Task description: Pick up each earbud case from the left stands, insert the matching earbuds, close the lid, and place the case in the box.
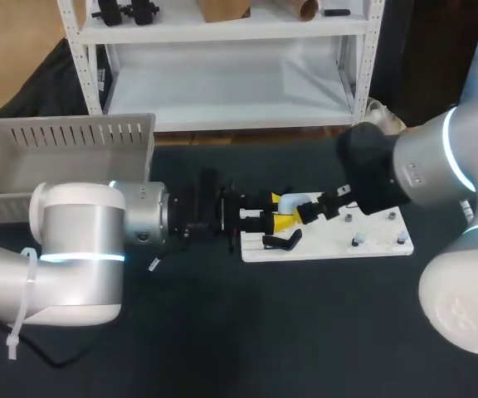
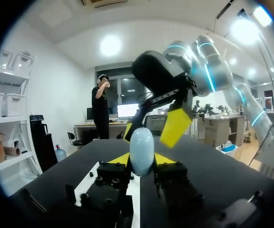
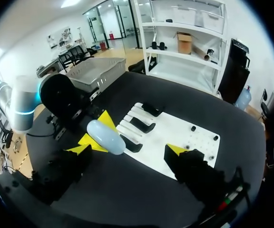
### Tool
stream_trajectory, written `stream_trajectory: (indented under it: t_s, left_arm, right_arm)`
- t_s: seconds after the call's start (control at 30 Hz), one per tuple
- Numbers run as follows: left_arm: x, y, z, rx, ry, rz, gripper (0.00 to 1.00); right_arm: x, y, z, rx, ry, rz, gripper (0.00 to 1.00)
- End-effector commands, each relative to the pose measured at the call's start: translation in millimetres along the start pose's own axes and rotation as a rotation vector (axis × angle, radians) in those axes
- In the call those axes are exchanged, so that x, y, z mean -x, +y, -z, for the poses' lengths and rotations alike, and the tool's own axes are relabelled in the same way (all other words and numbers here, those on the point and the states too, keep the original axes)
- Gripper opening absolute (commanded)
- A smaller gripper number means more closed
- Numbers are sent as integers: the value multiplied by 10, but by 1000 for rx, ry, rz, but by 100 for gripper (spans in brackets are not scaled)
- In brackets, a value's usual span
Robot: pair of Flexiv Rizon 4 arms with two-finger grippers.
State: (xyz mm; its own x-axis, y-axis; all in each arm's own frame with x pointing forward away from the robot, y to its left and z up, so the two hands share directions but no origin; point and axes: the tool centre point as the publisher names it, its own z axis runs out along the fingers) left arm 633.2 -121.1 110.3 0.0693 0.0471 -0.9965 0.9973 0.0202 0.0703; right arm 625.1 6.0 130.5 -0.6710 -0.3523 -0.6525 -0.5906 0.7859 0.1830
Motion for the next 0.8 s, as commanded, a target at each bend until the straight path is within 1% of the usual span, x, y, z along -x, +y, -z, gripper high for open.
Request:
stream_trajectory:
  t_s: [0.03, 0.53, 0.67, 0.8]
  left_arm:
    - [-1, -19, 0, 7, -2, -2, 0]
    - [-1, -19, 0, 7, -2, -2, 0]
    - [-1, -19, 0, 7, -2, -2, 0]
    - [-1, -19, 0, 7, -2, -2, 0]
  right_arm:
    - [13, 29, -11, -90, 2, -3, 100]
    - [90, -44, 29, -115, -4, -15, 100]
    - [124, -51, 41, -124, -6, -13, 100]
    - [200, -91, 53, -133, -10, -13, 100]
